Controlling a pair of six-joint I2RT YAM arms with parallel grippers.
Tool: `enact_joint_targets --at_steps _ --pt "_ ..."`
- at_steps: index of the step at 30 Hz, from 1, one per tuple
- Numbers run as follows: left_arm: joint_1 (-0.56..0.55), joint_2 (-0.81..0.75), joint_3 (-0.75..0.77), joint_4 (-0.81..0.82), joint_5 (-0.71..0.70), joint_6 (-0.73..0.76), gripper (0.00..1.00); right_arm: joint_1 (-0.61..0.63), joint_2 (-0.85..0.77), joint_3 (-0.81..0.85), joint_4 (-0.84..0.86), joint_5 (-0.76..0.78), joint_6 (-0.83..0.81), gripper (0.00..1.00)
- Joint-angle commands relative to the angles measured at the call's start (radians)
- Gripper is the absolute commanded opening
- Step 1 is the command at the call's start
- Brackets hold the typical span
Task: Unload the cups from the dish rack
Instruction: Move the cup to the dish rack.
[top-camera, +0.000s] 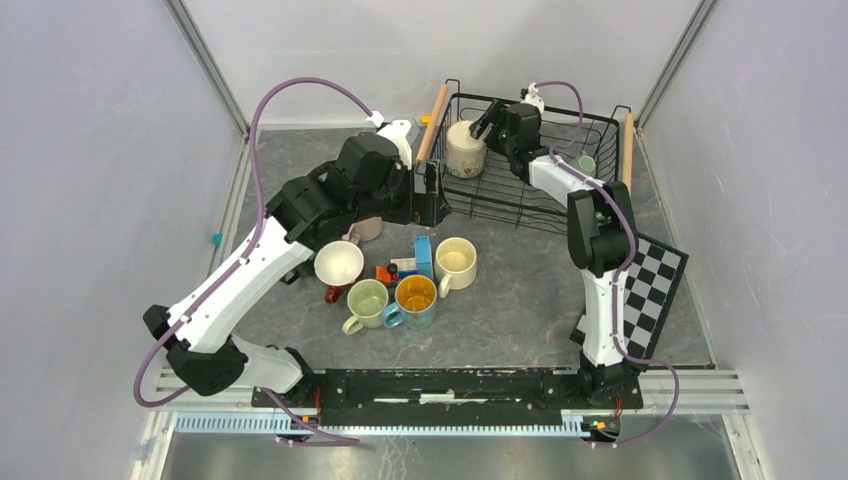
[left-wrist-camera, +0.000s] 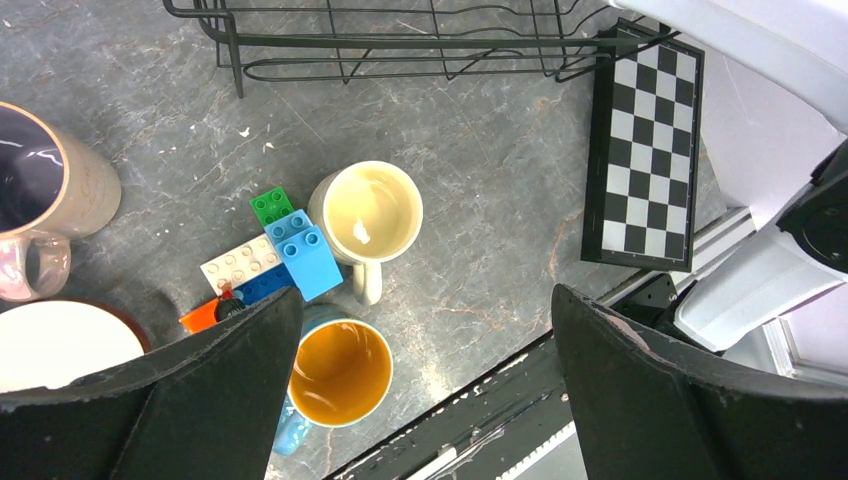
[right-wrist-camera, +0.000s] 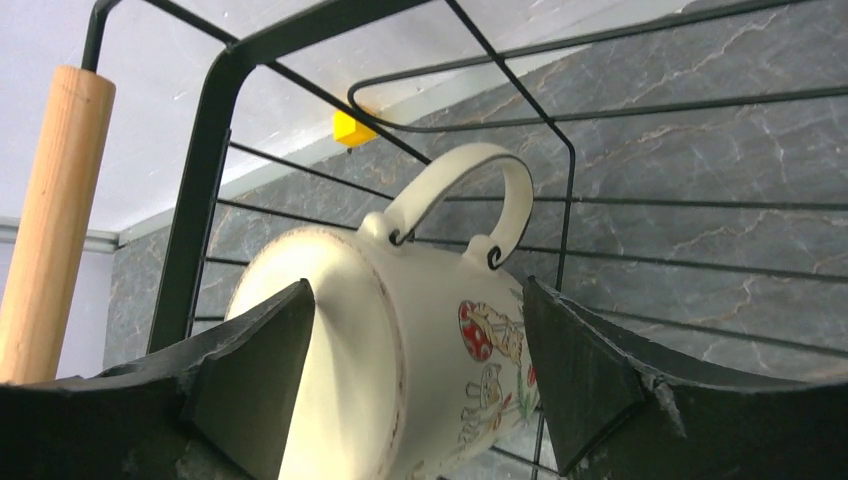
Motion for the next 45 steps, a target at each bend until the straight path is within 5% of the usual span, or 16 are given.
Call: enact_joint_targets --at_steps 1,13,28,45 --pt "0.011 -0.013 0.000 0.022 0.012 0.064 1.00 0.005 -0.107 -0.061 0.016 -0.032 0.025 0.81" --pt "0.021 -0.022 -0.022 0.033 0.033 0.059 1.00 0.020 -0.252 -0.251 0.097 -0.053 0.046 0.66" --pt "0.035 -0.032 -0.030 0.025 0.033 0.065 1.00 0.005 0.065 0.285 -0.129 0.076 0.020 0.68" --pt "0.042 -0.018 -0.024 0.025 0.049 0.059 1.00 0.005 0.136 0.286 -0.135 0.069 0.005 0.54"
